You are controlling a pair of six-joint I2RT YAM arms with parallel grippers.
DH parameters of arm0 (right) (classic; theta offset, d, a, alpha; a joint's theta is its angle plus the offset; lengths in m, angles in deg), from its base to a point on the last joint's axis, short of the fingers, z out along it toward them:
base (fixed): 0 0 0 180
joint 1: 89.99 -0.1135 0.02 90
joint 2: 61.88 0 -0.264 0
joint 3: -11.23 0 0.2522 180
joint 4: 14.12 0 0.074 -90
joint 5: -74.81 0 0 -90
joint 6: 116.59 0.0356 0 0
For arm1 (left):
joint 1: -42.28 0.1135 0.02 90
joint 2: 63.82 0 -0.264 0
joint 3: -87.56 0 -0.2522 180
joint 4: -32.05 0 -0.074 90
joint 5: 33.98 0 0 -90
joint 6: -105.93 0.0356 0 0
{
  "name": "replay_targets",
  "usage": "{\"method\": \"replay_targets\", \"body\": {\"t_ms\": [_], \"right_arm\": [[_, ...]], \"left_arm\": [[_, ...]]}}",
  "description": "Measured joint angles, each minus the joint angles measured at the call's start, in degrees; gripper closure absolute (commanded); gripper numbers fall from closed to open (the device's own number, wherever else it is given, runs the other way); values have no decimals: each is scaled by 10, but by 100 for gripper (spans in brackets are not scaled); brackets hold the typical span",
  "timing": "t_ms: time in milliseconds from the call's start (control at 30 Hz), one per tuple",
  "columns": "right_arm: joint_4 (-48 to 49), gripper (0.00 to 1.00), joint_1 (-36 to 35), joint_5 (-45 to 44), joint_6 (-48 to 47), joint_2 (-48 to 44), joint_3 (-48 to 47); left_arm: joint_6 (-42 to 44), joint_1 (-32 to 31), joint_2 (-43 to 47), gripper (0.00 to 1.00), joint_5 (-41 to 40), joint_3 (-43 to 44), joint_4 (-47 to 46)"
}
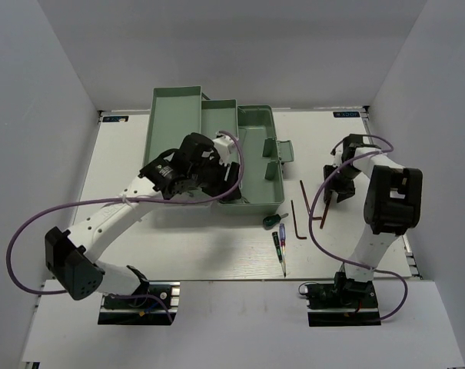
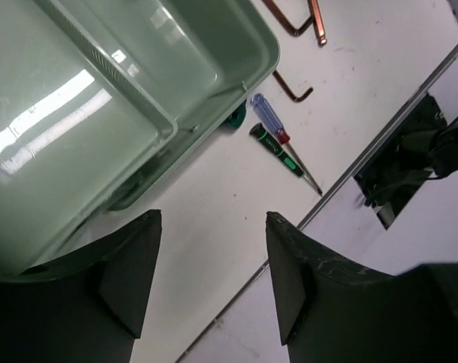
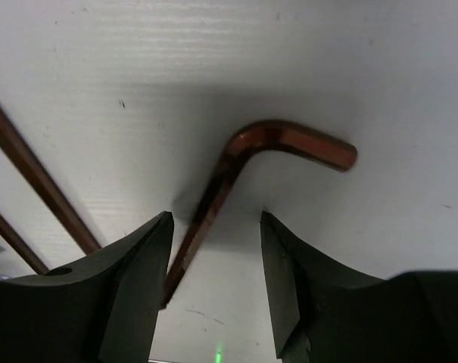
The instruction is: Sort the tools into containers
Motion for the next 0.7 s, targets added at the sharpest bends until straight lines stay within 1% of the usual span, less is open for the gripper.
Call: {"method": "replay_targets", "body": {"t_ms": [67, 200, 267, 333, 367, 400, 533, 633, 700], "right_arm": [[5, 44, -10, -8, 15, 13, 0], [19, 56, -26, -32, 40, 14, 1], [22, 73, -31, -49, 52, 15, 1], [27, 86, -31, -63, 68, 15, 4], [29, 97, -30, -67, 74, 14, 5], [31, 100, -30, -72, 73, 12, 7], [34, 100, -26, -71, 77, 5, 12], [32, 100, -16, -49, 61, 2, 10], [19, 100, -7, -12, 44, -3, -1]], "left_arm": [[-5, -10, 12, 32, -14, -12, 4], [-17, -22, 41, 31, -41, -24, 4], [-24, -25, 57, 31, -50, -34, 0], [-33, -30, 70, 31, -57, -52, -8], [-37, -33, 75, 31, -59, -62, -12], [-41, -36, 77, 31, -61, -71, -15], [-52, -54, 73, 31, -67, -98, -28], [-56, -66, 64, 31, -69, -102, -38], [-57, -74, 59, 31, -72, -108, -49]]}}
